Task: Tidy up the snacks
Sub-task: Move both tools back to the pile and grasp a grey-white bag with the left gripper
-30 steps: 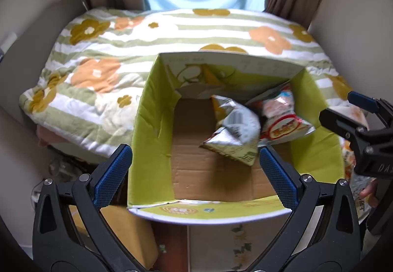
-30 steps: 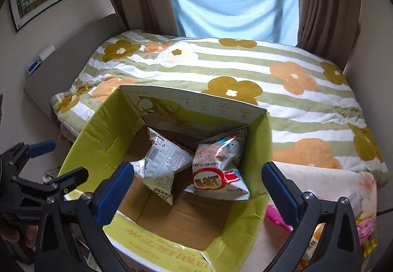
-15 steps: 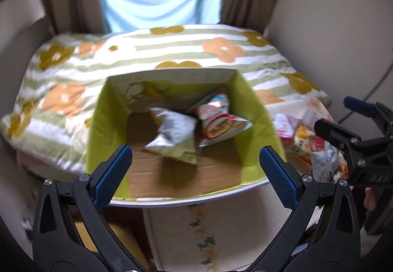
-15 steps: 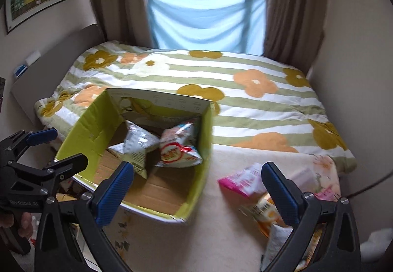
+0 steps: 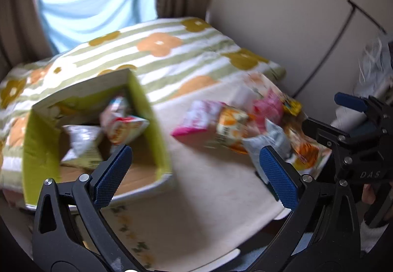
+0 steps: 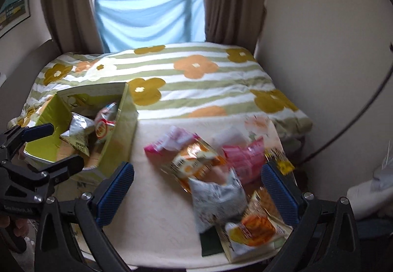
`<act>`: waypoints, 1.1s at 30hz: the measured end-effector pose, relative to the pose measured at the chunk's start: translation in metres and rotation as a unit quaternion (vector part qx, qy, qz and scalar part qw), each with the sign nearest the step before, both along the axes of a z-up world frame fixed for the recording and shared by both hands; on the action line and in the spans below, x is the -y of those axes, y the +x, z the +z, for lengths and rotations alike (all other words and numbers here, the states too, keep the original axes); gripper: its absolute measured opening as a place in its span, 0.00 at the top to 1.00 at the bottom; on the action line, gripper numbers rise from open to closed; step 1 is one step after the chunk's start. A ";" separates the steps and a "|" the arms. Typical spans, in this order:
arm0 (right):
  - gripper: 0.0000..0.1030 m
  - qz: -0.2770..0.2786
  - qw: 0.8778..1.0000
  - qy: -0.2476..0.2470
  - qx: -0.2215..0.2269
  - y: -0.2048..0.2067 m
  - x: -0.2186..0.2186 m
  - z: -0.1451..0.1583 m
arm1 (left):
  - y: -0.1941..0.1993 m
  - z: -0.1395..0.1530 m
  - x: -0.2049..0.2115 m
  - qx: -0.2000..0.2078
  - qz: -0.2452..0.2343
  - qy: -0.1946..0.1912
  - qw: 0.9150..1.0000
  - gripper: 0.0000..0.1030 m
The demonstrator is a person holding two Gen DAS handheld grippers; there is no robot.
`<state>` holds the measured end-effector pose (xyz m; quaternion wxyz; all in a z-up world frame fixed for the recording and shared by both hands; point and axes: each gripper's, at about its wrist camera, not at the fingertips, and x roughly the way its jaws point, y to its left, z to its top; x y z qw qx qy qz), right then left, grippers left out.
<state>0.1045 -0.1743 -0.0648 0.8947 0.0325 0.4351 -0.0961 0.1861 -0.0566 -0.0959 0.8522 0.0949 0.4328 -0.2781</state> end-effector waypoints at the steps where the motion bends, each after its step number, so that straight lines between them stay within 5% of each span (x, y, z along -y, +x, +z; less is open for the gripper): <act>1: 0.00 -0.005 1.000 0.003 -0.006 -0.005 0.009 -0.004 | -0.004 -0.003 0.009 -0.003 -0.005 0.002 1.000 0.01; 17: 0.00 -0.052 0.991 0.069 -0.098 -0.058 0.124 -0.083 | -0.030 -0.074 0.142 -0.034 -0.095 0.090 0.991 0.01; 33: 0.00 -0.165 0.956 0.200 -0.139 -0.077 0.153 -0.136 | -0.021 -0.144 0.202 -0.042 -0.260 0.177 0.948 0.07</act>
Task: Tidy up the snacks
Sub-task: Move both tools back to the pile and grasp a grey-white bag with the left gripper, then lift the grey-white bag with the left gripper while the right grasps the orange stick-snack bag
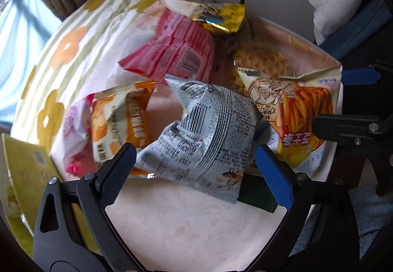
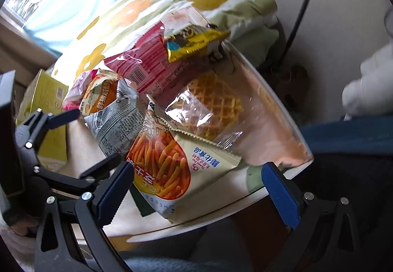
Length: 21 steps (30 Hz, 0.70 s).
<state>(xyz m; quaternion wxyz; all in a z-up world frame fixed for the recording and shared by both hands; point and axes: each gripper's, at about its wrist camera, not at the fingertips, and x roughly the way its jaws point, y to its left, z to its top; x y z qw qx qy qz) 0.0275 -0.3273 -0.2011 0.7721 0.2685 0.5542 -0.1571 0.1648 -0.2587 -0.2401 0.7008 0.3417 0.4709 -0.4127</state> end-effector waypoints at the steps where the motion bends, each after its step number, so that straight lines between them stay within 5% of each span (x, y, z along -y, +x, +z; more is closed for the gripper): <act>1: 0.00 -0.007 1.000 0.009 -0.001 0.000 0.000 -0.003 | 0.001 -0.003 0.000 -0.001 -0.003 0.002 1.000 0.08; 6: 0.00 -0.032 0.998 0.047 -0.007 0.002 -0.003 -0.017 | 0.006 -0.011 0.002 -0.011 -0.021 0.004 1.000 0.11; 15: 0.00 -0.066 0.994 0.089 -0.003 0.005 -0.003 -0.031 | 0.003 -0.011 0.006 -0.012 -0.046 -0.005 0.999 0.36; 21: 0.00 -0.079 0.992 0.097 0.002 0.004 -0.003 -0.030 | 0.001 0.005 -0.002 0.001 -0.039 -0.020 0.999 0.38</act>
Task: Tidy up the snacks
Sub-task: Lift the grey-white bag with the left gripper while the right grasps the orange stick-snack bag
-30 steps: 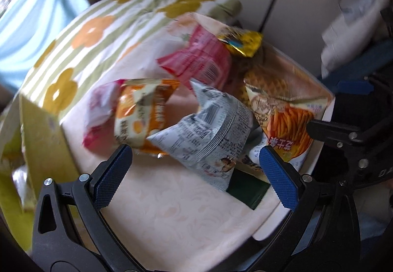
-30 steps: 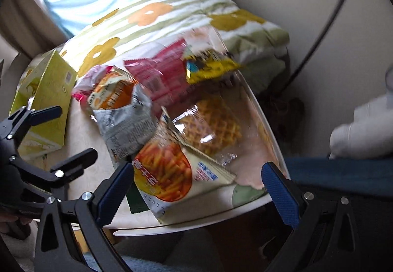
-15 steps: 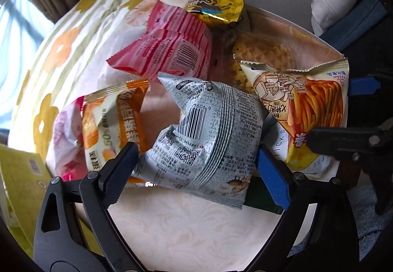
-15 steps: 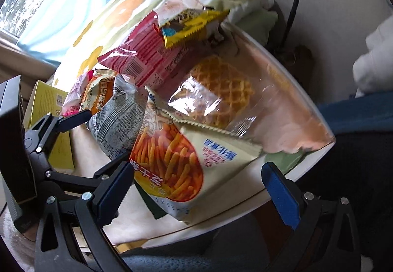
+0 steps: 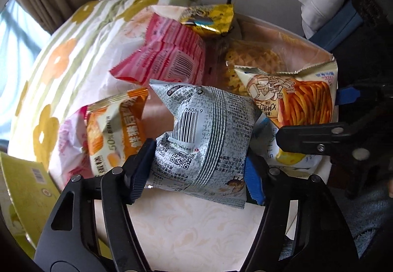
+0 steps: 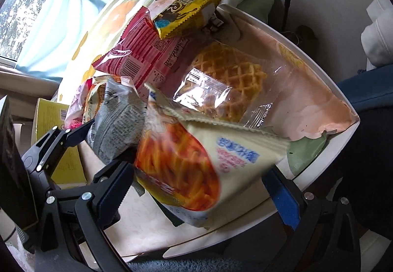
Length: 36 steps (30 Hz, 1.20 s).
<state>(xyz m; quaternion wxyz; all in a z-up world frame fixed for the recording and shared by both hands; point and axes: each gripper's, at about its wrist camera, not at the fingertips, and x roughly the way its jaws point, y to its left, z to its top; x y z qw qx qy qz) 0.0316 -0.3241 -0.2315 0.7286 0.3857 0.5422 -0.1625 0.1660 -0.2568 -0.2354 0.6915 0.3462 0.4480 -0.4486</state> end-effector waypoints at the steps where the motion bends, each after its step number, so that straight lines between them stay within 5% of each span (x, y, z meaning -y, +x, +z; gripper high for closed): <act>1: 0.00 -0.002 1.000 0.001 0.001 -0.001 0.000 0.001 | 0.000 0.003 -0.002 0.002 0.004 -0.003 1.000 0.38; 12: 0.00 0.007 1.000 0.012 -0.003 0.009 -0.009 -0.010 | 0.005 0.014 -0.023 0.003 0.045 -0.013 0.999 0.38; 16: 0.24 0.012 1.000 0.027 -0.002 0.013 -0.012 -0.017 | 0.004 0.017 -0.027 0.006 0.056 -0.014 0.998 0.38; 22: 0.43 0.035 0.999 0.034 0.009 0.013 -0.017 -0.014 | 0.002 0.027 -0.035 0.008 0.083 -0.017 0.996 0.38; 36: 0.46 0.131 0.989 -0.001 0.070 0.025 -0.022 0.042 | 0.003 0.082 -0.077 0.054 0.198 -0.057 0.977 0.38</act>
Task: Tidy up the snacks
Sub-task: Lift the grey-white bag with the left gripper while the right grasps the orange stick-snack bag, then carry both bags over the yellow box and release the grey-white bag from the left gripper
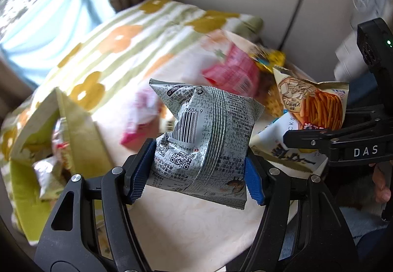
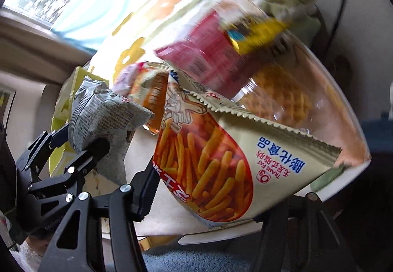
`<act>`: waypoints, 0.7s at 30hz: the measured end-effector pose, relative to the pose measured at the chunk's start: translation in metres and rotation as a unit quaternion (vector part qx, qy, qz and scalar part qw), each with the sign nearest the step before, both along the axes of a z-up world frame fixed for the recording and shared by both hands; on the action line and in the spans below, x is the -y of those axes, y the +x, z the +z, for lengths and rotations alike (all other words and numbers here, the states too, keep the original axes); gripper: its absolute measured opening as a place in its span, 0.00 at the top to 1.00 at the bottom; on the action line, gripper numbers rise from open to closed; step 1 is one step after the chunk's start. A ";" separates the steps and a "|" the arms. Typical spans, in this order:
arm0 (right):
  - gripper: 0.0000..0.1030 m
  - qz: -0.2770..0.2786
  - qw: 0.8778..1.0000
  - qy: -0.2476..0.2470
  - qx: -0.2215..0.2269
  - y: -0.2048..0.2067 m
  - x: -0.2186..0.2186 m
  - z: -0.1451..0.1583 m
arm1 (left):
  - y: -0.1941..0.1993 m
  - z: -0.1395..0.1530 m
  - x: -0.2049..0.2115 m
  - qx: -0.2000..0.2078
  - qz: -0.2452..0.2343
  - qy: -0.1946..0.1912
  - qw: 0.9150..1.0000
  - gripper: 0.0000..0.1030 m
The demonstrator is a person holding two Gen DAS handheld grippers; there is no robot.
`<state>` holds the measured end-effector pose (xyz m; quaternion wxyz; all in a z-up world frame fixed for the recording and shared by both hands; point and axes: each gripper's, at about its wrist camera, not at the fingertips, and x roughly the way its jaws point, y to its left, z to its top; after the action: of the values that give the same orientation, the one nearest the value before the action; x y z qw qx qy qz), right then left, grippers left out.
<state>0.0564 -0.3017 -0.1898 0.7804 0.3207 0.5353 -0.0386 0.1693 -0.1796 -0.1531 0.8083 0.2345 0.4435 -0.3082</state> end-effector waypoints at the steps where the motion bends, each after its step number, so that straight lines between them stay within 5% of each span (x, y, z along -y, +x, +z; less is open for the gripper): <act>1: 0.46 0.011 1.000 -0.004 0.007 0.004 -0.002 0.006 | 0.002 0.007 -0.005 0.007 0.013 -0.004 1.000 0.38; 10: 0.46 0.118 0.989 -0.034 0.080 0.054 -0.033 0.071 | 0.031 0.071 -0.077 0.071 0.130 -0.038 0.988 0.38; 21: 0.46 0.220 0.963 -0.032 0.149 0.135 -0.141 0.121 | 0.072 0.101 -0.203 0.107 0.243 -0.046 0.963 0.38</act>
<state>0.1910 -0.1606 -0.0685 0.8505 0.1718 0.4689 0.1655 0.2413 0.0235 -0.0520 0.9114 0.1137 0.3837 -0.0959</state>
